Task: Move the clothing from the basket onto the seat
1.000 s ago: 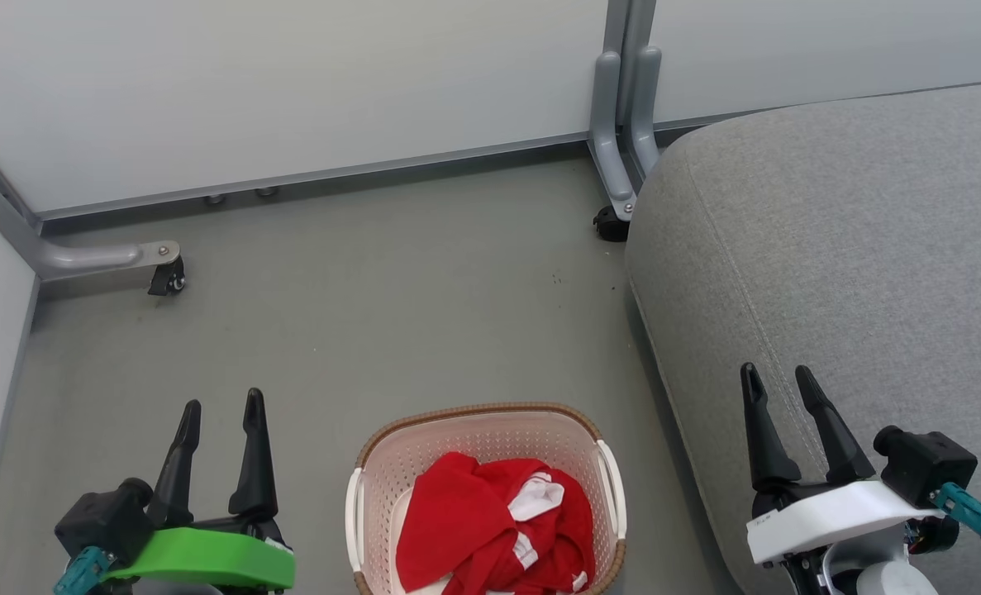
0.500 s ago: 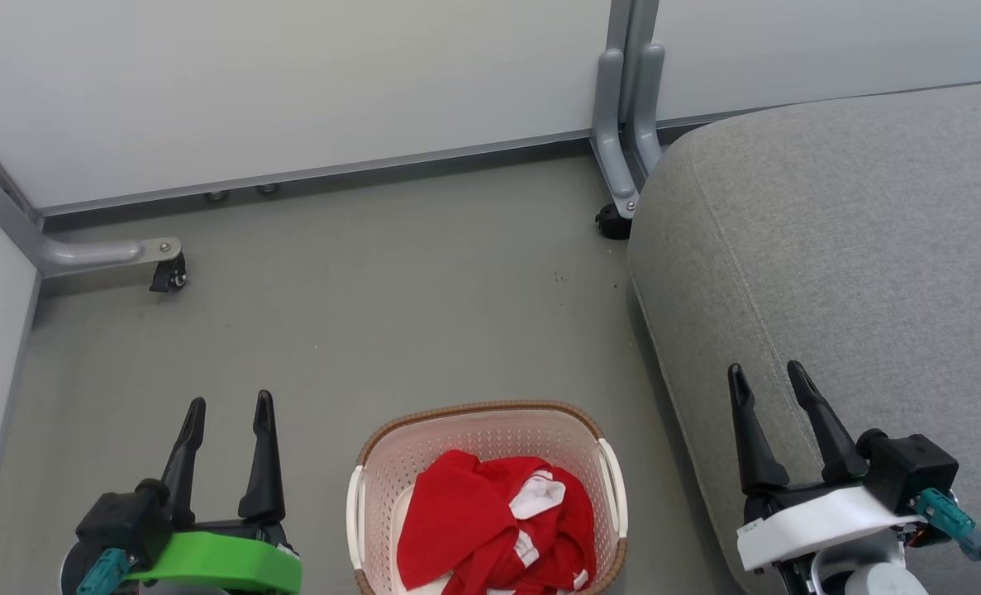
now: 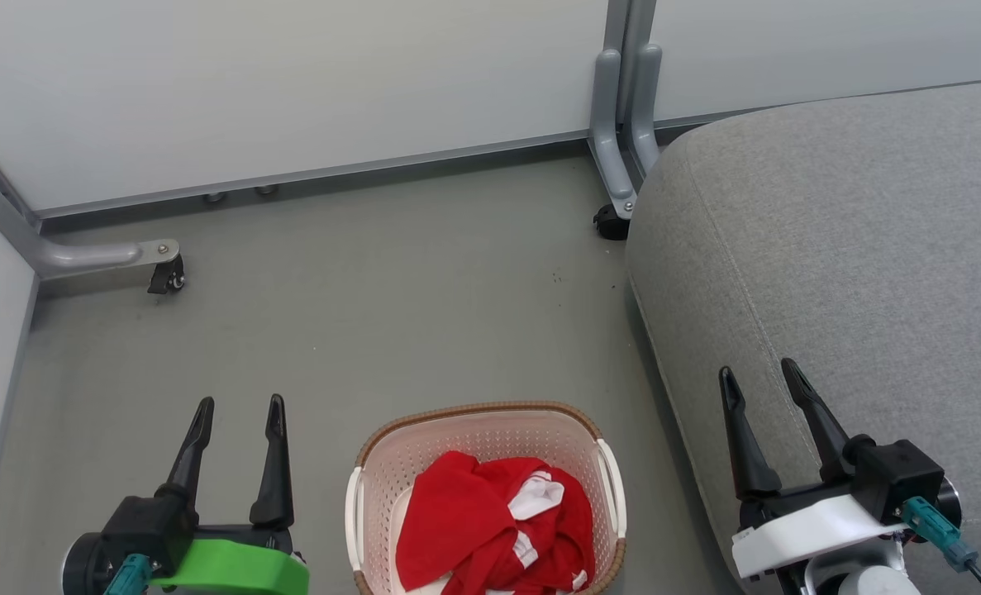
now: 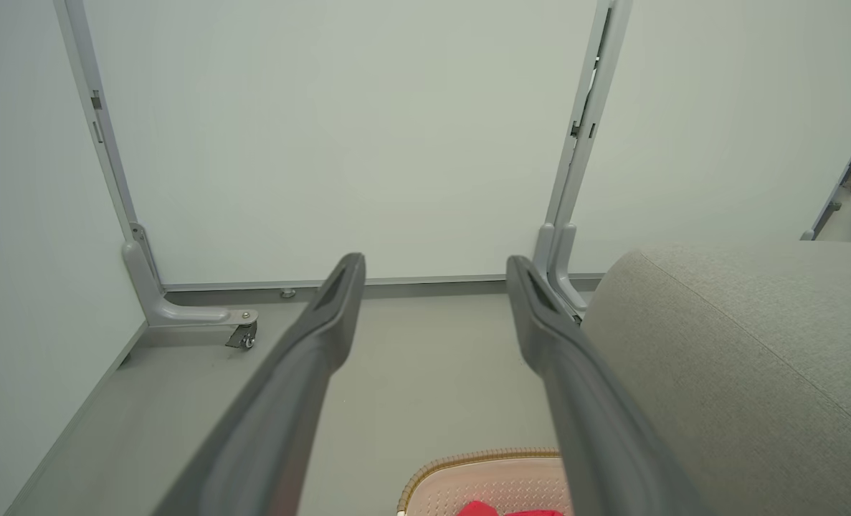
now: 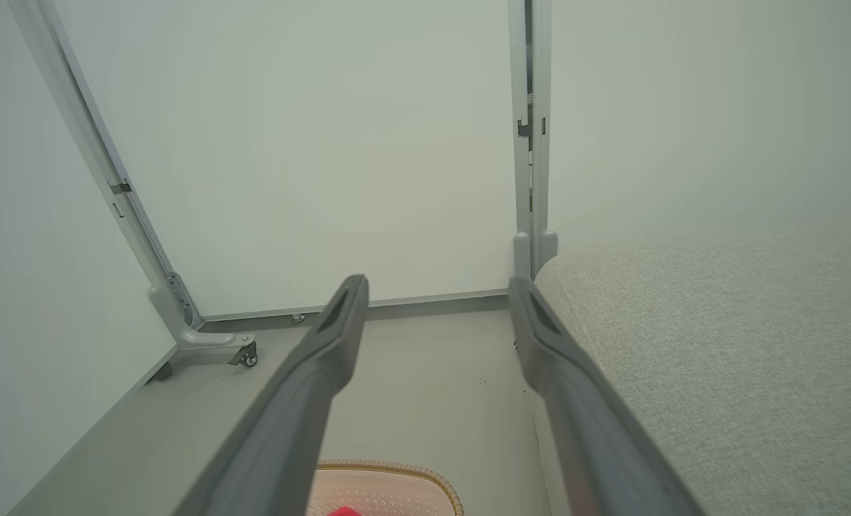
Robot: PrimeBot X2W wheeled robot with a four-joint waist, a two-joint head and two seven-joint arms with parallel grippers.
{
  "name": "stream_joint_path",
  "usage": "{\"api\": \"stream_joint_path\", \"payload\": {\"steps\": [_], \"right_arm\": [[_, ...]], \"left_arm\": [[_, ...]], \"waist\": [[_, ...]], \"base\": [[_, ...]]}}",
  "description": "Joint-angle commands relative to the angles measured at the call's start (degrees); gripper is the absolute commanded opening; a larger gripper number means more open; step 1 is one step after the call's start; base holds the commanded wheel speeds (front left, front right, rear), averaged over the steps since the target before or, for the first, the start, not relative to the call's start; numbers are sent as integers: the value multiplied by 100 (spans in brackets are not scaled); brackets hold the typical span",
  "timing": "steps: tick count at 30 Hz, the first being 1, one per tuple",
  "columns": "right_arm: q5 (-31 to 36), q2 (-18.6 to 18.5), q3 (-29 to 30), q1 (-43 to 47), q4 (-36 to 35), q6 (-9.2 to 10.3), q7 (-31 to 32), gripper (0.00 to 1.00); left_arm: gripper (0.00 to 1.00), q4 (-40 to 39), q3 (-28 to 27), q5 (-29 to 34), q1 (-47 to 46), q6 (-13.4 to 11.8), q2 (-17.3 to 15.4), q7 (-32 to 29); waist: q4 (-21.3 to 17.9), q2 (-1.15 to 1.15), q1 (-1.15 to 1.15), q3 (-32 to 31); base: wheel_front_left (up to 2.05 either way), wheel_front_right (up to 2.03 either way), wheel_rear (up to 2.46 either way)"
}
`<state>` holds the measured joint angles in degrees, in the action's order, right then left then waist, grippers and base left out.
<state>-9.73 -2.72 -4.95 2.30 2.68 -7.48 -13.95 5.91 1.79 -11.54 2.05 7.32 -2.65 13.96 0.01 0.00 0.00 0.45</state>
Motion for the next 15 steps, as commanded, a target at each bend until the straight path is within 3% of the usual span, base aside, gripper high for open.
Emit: {"api": "stream_joint_path", "payload": {"steps": [1,15], "right_arm": [[125,-25,-6,81,-47,-2,-48,100],[439,-27,-12,149,-47,-1,-129,100]], "left_arm": [[100,-12,4,114,66,27,-38,43],[100,-15,91,390,100,25,-40,127]], "waist": [[3,0,0,2],[38,0,0,-2]], "base": [[0,0,0],[0,0,0]]}}
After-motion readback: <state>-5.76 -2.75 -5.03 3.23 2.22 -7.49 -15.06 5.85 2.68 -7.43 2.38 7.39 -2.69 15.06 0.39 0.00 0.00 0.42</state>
